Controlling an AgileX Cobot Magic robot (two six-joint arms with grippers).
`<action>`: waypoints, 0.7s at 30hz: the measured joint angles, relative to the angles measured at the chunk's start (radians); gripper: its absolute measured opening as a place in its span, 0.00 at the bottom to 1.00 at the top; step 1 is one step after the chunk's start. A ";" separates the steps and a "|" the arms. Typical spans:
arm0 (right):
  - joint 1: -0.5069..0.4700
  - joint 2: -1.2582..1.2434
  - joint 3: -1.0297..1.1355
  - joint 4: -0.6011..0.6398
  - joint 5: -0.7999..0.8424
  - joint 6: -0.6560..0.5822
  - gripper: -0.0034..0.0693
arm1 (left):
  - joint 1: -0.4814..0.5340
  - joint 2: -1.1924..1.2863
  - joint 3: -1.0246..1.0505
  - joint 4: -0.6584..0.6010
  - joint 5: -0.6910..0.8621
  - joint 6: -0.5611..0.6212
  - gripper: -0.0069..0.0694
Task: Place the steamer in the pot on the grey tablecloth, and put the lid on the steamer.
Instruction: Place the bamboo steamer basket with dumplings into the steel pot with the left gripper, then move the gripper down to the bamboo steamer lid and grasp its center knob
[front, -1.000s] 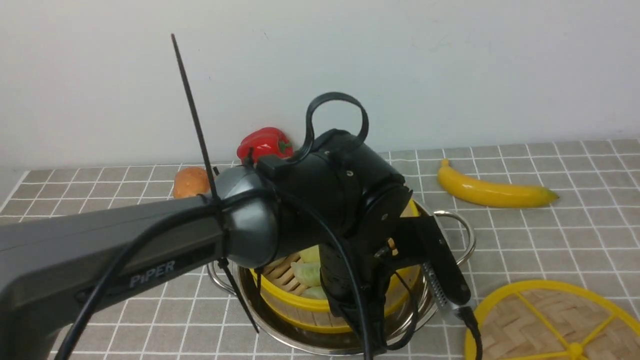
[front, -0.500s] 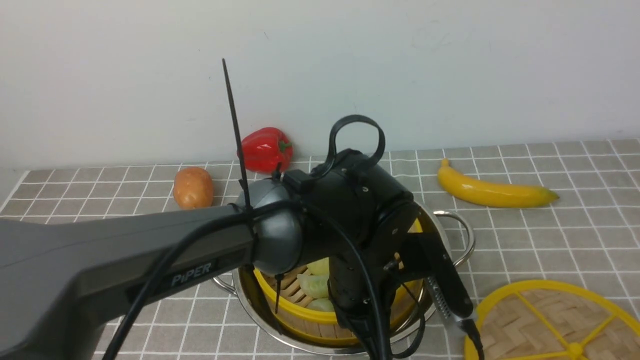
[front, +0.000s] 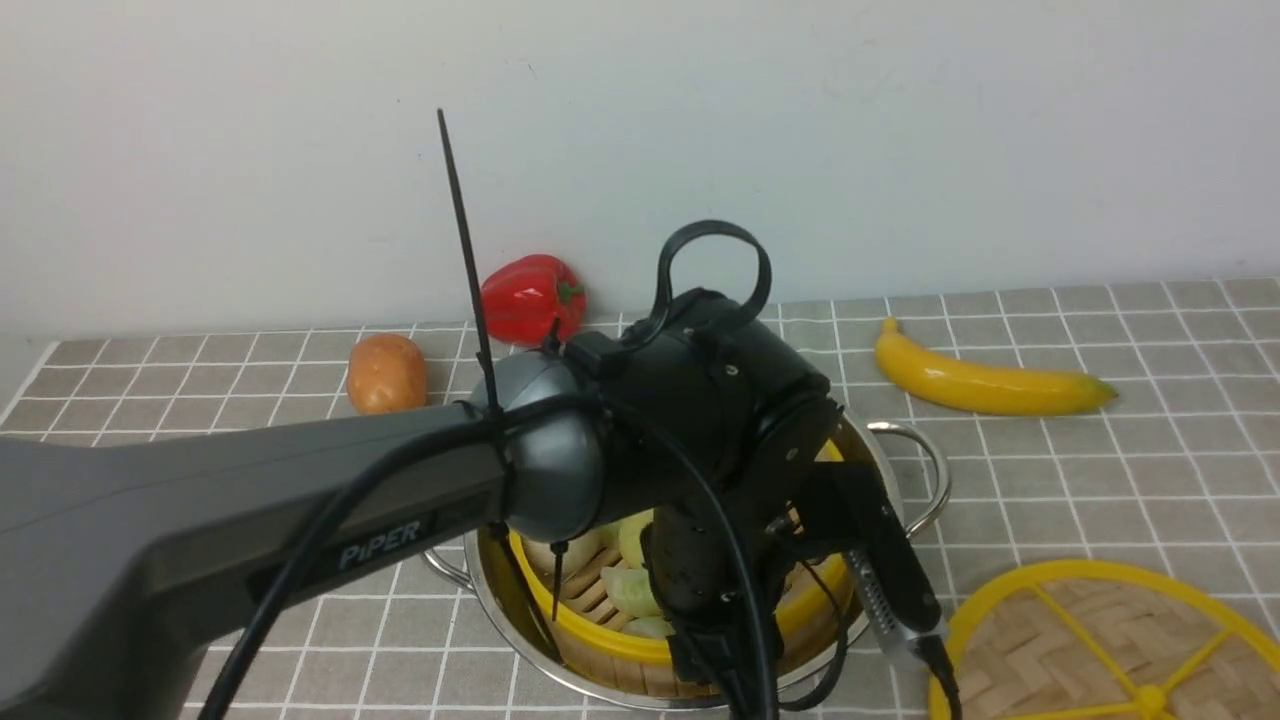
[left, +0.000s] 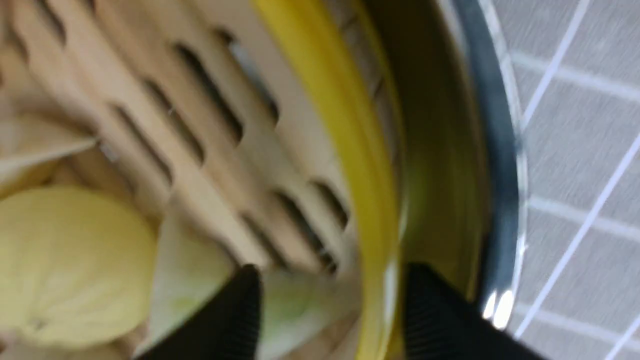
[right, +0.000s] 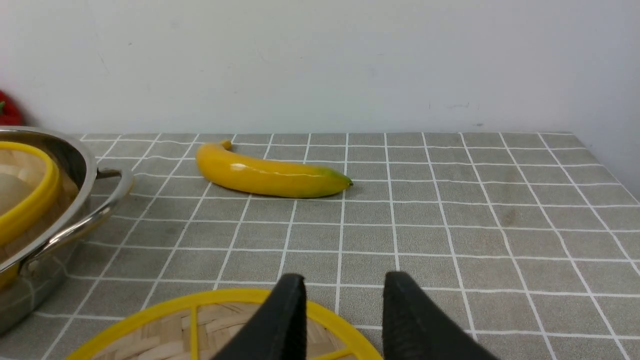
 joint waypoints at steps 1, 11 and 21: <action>0.000 0.000 0.000 0.000 0.000 0.000 0.38 | 0.000 0.000 -0.004 0.003 0.009 -0.001 0.64; 0.000 0.000 0.000 0.000 0.000 0.000 0.38 | 0.000 -0.008 -0.144 0.051 0.103 -0.058 0.84; 0.000 0.000 0.000 0.000 0.000 0.000 0.38 | 0.000 -0.147 -0.343 0.328 0.106 -0.228 0.65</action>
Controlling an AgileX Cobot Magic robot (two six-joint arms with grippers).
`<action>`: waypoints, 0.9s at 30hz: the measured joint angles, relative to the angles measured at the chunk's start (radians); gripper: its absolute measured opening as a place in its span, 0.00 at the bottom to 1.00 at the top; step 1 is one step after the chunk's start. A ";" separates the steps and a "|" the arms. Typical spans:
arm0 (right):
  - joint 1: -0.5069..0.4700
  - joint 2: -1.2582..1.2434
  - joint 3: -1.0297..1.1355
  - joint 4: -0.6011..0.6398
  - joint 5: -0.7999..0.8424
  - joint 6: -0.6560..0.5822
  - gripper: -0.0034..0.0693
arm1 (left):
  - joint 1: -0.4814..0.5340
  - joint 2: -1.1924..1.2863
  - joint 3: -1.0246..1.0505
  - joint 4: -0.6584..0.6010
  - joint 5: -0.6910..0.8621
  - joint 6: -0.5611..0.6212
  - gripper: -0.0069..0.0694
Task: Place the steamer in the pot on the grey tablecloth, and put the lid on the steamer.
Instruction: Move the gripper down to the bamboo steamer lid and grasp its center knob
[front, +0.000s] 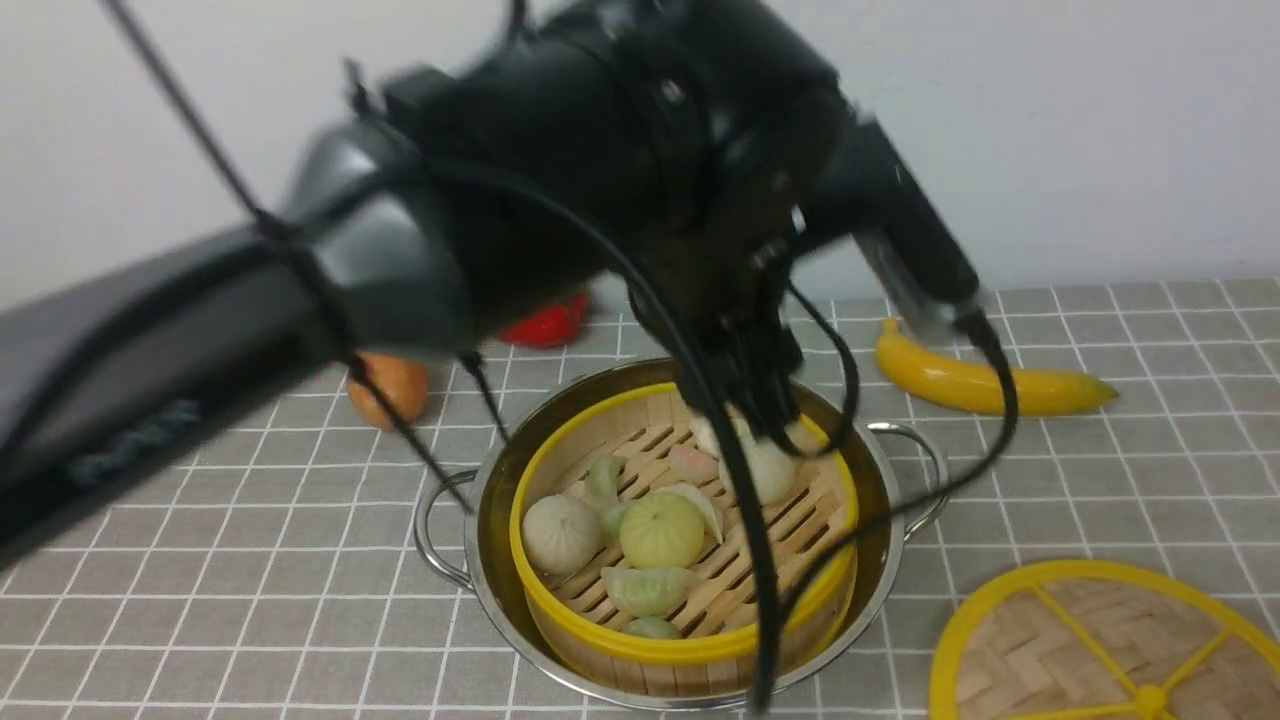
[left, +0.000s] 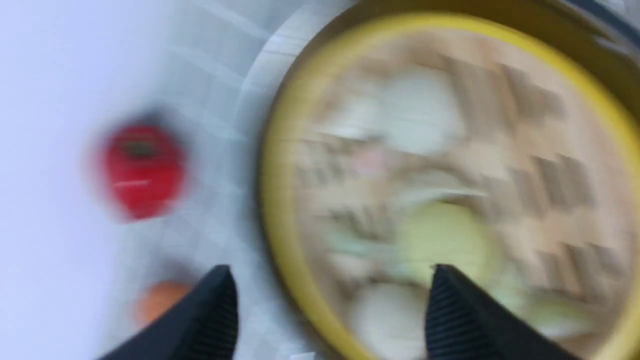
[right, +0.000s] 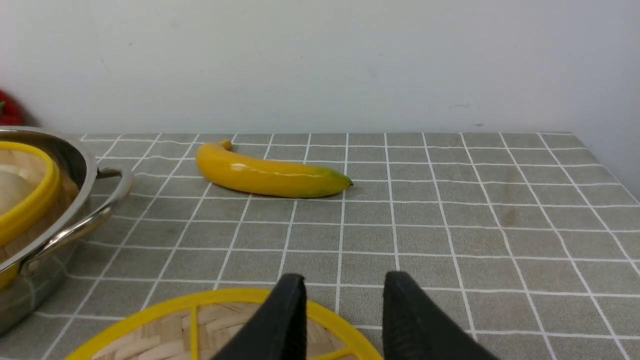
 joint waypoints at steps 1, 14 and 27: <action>0.000 0.000 0.000 0.000 0.000 0.000 0.38 | 0.000 -0.023 -0.006 0.046 0.000 -0.024 0.61; 0.000 0.000 0.000 0.000 0.000 0.000 0.38 | 0.001 -0.293 -0.016 0.355 0.003 -0.359 0.06; 0.000 0.000 0.000 0.000 0.000 0.000 0.38 | 0.001 -0.309 -0.016 0.402 0.005 -0.402 0.07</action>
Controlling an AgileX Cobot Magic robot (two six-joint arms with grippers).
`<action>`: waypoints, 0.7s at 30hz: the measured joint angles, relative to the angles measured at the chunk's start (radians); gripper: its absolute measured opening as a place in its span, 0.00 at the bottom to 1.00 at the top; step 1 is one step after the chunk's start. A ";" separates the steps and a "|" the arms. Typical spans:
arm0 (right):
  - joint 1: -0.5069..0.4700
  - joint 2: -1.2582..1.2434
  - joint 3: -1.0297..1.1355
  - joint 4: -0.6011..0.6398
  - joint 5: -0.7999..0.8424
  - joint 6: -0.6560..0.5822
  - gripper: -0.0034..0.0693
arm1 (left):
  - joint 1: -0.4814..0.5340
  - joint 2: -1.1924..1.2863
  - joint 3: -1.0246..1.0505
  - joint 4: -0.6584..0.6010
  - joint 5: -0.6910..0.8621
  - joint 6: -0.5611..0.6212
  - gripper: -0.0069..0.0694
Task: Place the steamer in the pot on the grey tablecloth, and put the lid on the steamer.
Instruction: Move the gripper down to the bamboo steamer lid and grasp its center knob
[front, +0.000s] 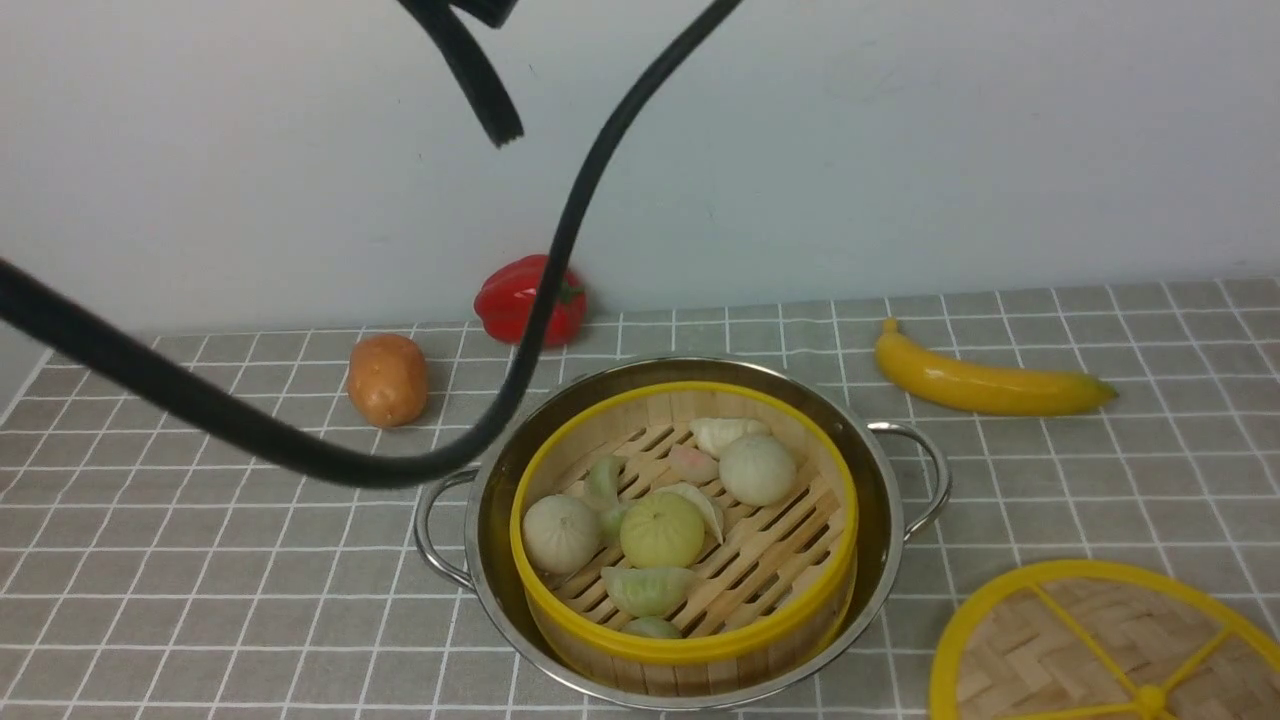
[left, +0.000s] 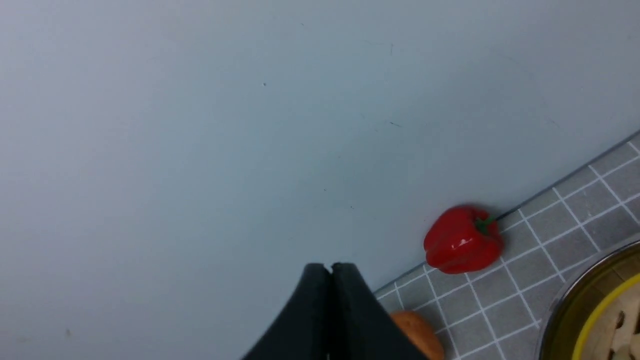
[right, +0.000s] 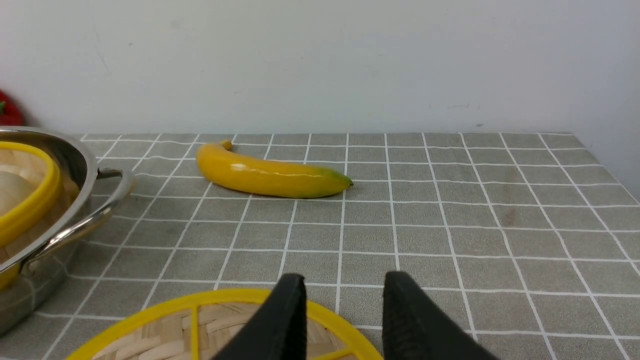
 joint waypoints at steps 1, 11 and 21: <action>0.000 0.000 0.000 0.000 0.000 0.000 0.38 | 0.000 0.000 0.000 -0.015 0.000 -0.021 0.07; 0.000 0.000 0.000 0.000 0.000 0.000 0.38 | 0.157 -0.156 0.268 -0.231 -0.257 -0.091 0.09; 0.000 0.000 0.000 0.000 0.000 0.000 0.38 | 0.575 -0.624 0.943 -0.406 -0.762 -0.100 0.11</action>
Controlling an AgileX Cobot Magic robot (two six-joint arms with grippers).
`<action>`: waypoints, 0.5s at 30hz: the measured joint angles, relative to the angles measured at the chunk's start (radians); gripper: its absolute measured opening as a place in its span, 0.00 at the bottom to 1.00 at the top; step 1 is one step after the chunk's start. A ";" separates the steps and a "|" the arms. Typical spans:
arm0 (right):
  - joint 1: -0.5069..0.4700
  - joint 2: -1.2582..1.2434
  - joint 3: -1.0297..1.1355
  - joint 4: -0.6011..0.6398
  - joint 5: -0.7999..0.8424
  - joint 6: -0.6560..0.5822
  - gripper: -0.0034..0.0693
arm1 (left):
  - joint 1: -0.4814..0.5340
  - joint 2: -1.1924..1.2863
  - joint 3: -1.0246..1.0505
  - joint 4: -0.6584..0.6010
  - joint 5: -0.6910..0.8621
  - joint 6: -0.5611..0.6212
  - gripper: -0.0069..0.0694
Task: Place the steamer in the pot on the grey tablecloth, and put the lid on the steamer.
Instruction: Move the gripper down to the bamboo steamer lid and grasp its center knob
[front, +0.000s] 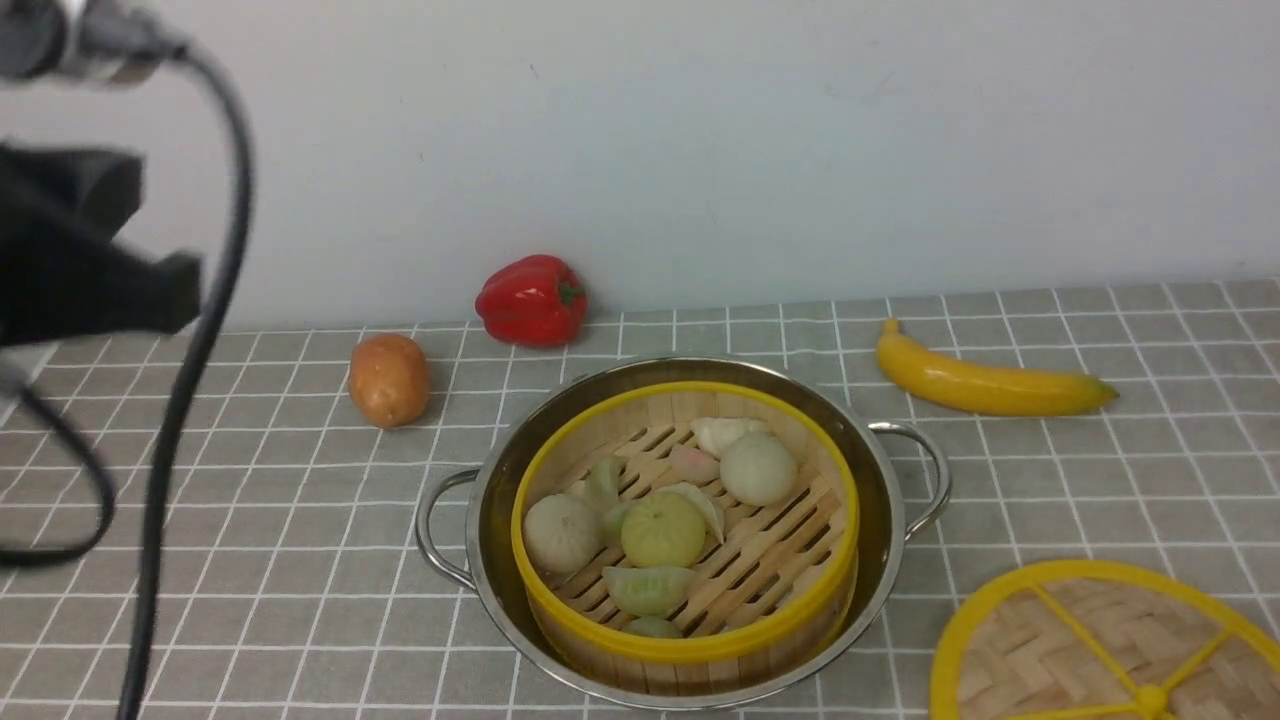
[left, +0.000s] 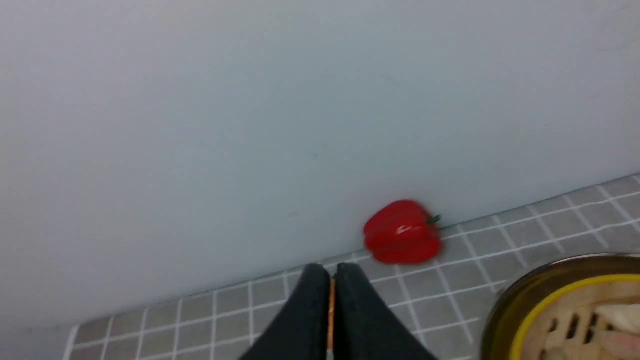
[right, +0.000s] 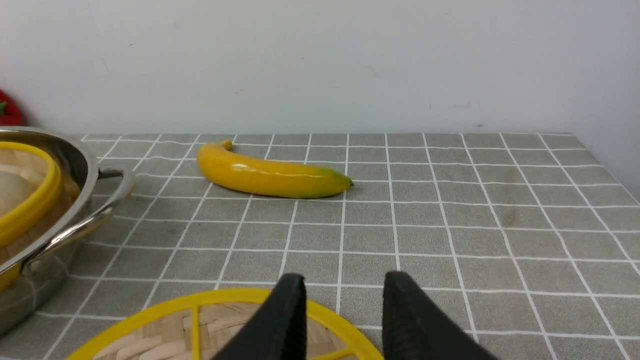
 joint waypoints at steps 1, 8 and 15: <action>0.000 0.000 0.000 0.000 0.000 0.000 0.38 | 0.073 -0.067 0.093 -0.010 -0.029 -0.005 0.11; 0.000 0.000 0.000 0.000 0.000 0.000 0.38 | 0.299 -0.391 0.479 -0.025 -0.060 -0.111 0.13; 0.000 0.000 0.000 0.000 0.000 0.000 0.38 | 0.324 -0.604 0.693 -0.026 -0.079 -0.180 0.15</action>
